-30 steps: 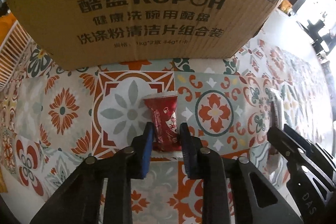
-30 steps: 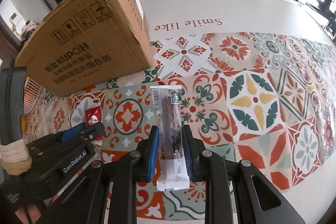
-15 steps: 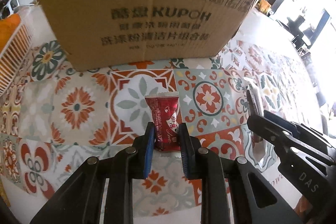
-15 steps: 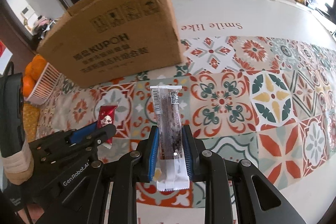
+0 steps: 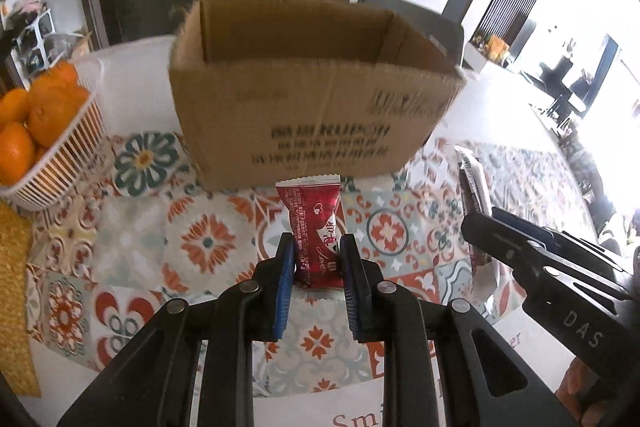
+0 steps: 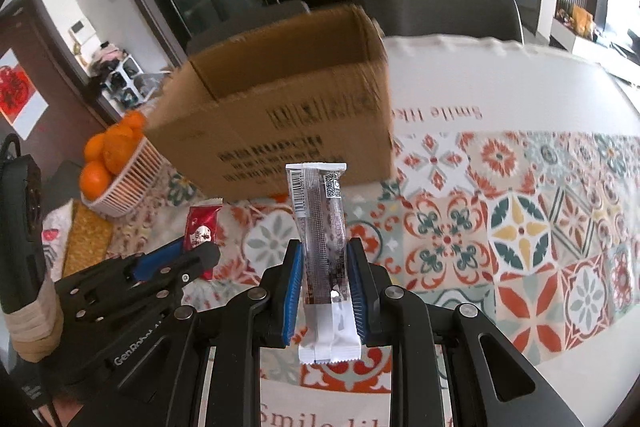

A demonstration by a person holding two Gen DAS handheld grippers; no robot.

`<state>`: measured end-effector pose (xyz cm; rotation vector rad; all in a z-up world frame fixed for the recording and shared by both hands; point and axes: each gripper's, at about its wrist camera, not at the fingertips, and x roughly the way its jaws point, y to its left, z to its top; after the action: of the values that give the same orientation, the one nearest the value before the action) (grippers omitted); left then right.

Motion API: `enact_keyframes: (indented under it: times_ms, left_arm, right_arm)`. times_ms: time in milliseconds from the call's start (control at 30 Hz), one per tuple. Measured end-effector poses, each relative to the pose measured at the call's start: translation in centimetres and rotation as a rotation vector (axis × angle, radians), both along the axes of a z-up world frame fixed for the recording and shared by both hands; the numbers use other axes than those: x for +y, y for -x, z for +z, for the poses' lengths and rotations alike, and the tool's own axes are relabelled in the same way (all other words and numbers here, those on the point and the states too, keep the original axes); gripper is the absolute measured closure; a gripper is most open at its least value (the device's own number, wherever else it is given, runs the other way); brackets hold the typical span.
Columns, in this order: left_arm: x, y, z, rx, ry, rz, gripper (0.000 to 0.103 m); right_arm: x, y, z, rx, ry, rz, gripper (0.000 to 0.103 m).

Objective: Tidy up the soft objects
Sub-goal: 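Lift the red packet and snack bar and carry them over the box, then open both tools to drop the red packet and snack bar into the box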

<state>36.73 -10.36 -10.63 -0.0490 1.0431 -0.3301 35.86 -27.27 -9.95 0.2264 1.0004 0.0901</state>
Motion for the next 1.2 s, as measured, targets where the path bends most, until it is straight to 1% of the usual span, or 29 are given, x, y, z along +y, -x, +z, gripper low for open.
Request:
enact_keyframes:
  times_ms: [133, 367, 533, 600, 733, 900, 1067, 1200]
  left_arm:
    - [-0.3, -0.5, 2.2, -0.05, 0.003, 0.004, 0.08]
    - [0.4, -1.7, 6.3, -0.151, 0.0, 0.002, 0.08]
    - [0.3, -3.3, 8.6, -0.205, -0.011, -0.001, 0.08]
    - [0.5, -4.1, 8.9, -0.217, -0.012, -0.008, 0.08]
    - [0.4, -6.0, 9.7, -0.222, -0.012, -0.008, 0.08]
    - [0.4, -8.6, 9.8, -0.201, -0.002, -0.01, 0.08]
    - [-0.1, -10.8, 9.7, -0.18, -0.008, -0.016, 0.08]
    - [-0.5, -12.2, 9.2, -0.162, -0.024, -0.023, 0.08]
  right_arm:
    - [0.7, -0.4, 1.9, -0.045, -0.005, 0.014, 0.079]
    - [1.5, -2.1, 4.8, -0.124, -0.021, 0.027, 0.079]
    - [1.4, -3.7, 6.7, -0.17, -0.04, 0.023, 0.079]
    - [1.3, -4.7, 7.2, -0.184, -0.044, 0.022, 0.079]
    - [1.0, -6.6, 8.0, -0.202, -0.055, 0.021, 0.079]
    - [0.8, -9.3, 8.7, -0.215, -0.042, 0.025, 0.079]
    - [0.8, -11.5, 8.5, -0.201, -0.033, 0.034, 0.079]
    - [0.4, -12.9, 7.5, -0.172, -0.036, 0.031, 0.079]
